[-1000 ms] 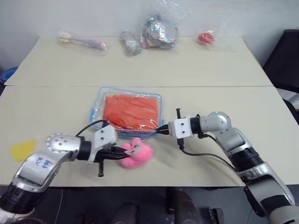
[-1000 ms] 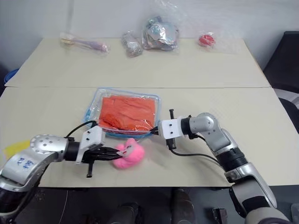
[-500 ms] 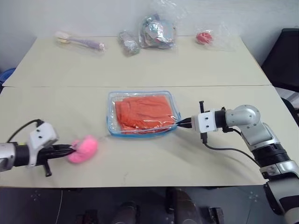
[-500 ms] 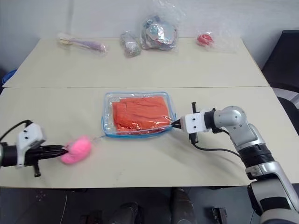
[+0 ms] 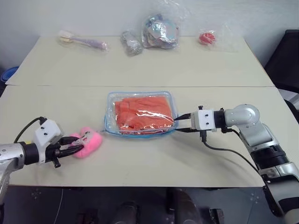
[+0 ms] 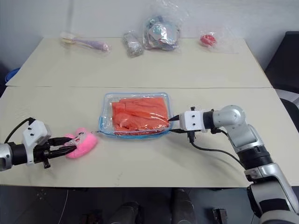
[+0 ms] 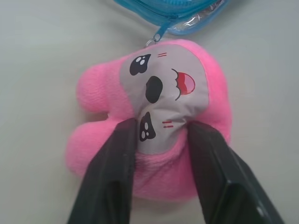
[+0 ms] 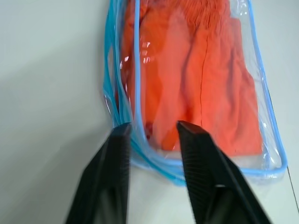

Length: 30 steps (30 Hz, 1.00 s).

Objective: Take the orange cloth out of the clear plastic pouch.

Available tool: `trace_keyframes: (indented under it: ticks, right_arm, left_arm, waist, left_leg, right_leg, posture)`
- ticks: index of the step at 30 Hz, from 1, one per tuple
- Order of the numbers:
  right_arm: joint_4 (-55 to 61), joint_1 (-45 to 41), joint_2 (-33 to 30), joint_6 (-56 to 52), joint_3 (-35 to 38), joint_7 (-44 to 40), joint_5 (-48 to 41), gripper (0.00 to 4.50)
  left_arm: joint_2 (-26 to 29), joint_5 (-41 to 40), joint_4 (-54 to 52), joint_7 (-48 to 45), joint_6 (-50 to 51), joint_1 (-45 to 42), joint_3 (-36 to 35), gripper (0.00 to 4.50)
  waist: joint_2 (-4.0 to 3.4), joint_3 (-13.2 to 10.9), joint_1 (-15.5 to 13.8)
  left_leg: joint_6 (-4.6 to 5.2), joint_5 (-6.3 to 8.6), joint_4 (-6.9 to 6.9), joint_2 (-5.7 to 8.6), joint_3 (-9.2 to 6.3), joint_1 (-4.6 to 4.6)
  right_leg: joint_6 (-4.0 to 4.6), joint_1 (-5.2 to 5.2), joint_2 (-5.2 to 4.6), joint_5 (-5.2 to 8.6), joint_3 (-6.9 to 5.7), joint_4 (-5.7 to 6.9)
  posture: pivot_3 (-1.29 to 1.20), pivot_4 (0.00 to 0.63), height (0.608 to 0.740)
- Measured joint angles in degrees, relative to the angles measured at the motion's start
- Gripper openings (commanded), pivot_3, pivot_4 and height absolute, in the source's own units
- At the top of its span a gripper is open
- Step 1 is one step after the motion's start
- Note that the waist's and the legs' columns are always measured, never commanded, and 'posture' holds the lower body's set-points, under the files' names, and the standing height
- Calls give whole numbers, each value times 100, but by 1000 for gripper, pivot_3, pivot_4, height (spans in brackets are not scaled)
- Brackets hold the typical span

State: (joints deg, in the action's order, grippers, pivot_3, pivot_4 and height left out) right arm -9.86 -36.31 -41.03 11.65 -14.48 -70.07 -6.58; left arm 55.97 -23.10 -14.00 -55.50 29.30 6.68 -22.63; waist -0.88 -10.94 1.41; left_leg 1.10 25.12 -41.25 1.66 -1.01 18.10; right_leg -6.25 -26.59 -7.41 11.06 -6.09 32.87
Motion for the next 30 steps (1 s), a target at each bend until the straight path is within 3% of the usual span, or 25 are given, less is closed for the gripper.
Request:
trace_keyframes:
  ticks: [4, 6, 10, 13, 16, 20, 22, 30]
  right_arm:
    - [592, 252, -43, -693, 217, 36, -347, 4120]
    - [912, 376, -88, -1112, 416, 112, -568, 4500]
    - [1813, 811, -282, -2298, 917, 209, -1392, 4500]
    - [2415, 965, -304, -3045, 1054, 251, -1964, 4500]
    - [2794, 1064, -311, -3687, 1167, 436, -2438, 4500]
    - [3334, 1170, -240, -4189, 1234, 708, -2808, 4500]
    - [3468, 1286, -215, -4286, 1234, 790, -2855, 4500]
    - [3694, 1420, -133, -4423, 1233, 1075, -2883, 4500]
  left_arm:
    - [-6, 0, -231, 41, 10, 396, -278, 3982]
    - [-6, -8, -294, 17, 9, 563, -521, 4427]
    - [140, -537, -608, -135, 362, 232, -1327, 4427]
    - [498, -800, -1003, -151, 512, -366, -1290, 4427]
    - [680, -596, -1165, -150, 241, -957, -492, 4427]
    - [662, 484, -997, -145, -664, -1795, 1393, 4427]
    - [518, 958, -692, -141, -1073, -2017, 1946, 4427]
    - [-89, 2005, 197, 87, -2012, -2665, 2795, 4427]
  waist:
    - [0, 0, 1]
    - [1, -1, 1]
    - [3, 0, -104]
    - [2, 1, -156]
    - [-3, 2, -142]
    - [-3, 2, -136]
    - [-3, 2, -114]
    - [1, 3, -145]
  left_leg:
    - [0, 0, 2, -2, -2, -2]
    - [-1, 1, 1, -6, -2, 4]
    - [-2, 3, -4, -9, -5, 5]
    - [4, 6, -5, -2, -7, 0]
    - [7, 8, -3, 6, -3, -1]
    - [5, 8, -1, 33, 1, 0]
    - [4, 8, 0, 32, 10, 0]
    - [6, 8, -7, 33, 41, 8]
  right_leg:
    - [0, -1, 1, 0, 2, 0]
    - [0, -3, 4, 0, 0, -2]
    - [0, 2, 3, 0, -3, -6]
    - [-2, 5, -2, -1, 2, -5]
    - [-3, 2, -4, -2, 4, -2]
    - [-3, 0, 6, -2, 1, -3]
    - [-3, -3, 13, -2, 4, -3]
    - [-4, -1, 11, -2, -3, -3]
  posture:
    - [0, 150, 740]
    - [0, 150, 740]
    - [0, 150, 740]
    - [0, 150, 740]
    - [0, 150, 740]
    - [0, 150, 740]
    - [0, 150, 740]
    - [0, 150, 740]
